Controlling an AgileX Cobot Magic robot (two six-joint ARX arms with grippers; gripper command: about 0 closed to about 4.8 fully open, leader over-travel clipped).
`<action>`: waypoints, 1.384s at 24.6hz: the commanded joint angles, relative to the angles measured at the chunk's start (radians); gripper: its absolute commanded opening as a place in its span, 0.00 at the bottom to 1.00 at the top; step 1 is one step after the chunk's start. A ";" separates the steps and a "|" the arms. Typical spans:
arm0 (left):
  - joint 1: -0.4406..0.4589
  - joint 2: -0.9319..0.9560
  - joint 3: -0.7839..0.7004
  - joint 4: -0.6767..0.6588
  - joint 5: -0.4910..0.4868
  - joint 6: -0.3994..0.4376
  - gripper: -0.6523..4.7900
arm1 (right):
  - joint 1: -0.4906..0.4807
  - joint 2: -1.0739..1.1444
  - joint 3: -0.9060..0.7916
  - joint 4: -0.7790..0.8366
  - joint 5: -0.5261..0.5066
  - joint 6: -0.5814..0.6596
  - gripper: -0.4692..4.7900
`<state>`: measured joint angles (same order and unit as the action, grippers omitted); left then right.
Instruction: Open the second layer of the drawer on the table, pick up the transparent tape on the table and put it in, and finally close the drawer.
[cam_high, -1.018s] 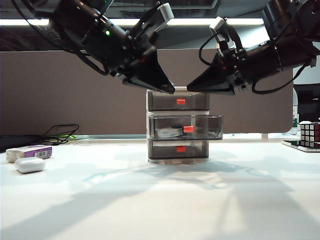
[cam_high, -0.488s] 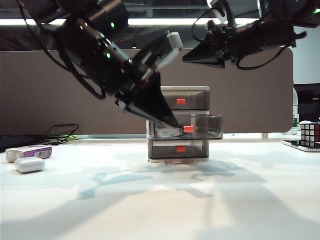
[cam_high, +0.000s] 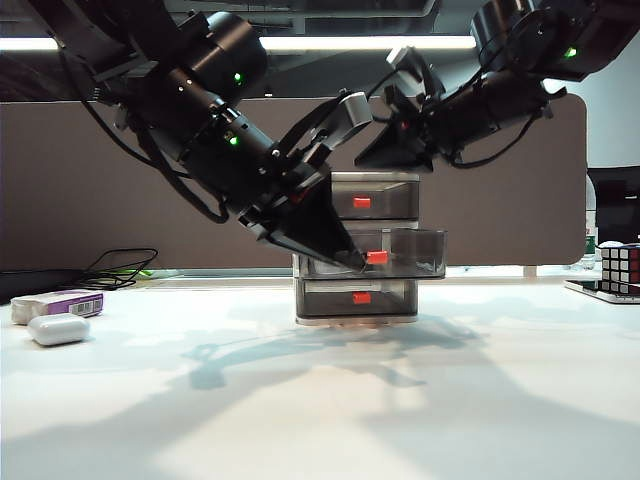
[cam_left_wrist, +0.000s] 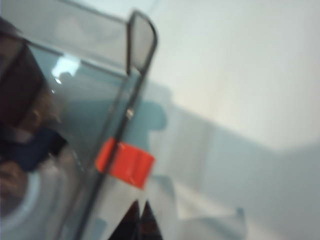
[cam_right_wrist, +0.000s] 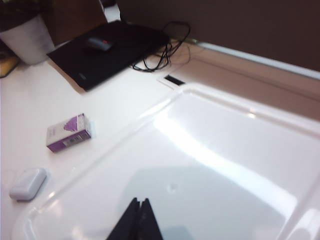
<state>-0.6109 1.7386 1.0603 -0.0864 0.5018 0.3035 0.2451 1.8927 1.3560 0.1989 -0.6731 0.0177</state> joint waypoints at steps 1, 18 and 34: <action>0.001 0.008 0.003 0.084 -0.073 -0.028 0.11 | 0.005 -0.003 0.004 -0.046 0.015 -0.055 0.08; 0.002 0.100 0.004 0.309 -0.273 -0.050 0.11 | 0.008 -0.003 0.004 -0.113 0.020 -0.102 0.08; 0.001 0.101 0.003 0.415 -0.438 -0.076 0.11 | 0.010 -0.003 0.004 -0.143 0.020 -0.127 0.08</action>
<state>-0.6113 1.8439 1.0599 0.3016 0.0711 0.2325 0.2520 1.8858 1.3640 0.1020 -0.6556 -0.1108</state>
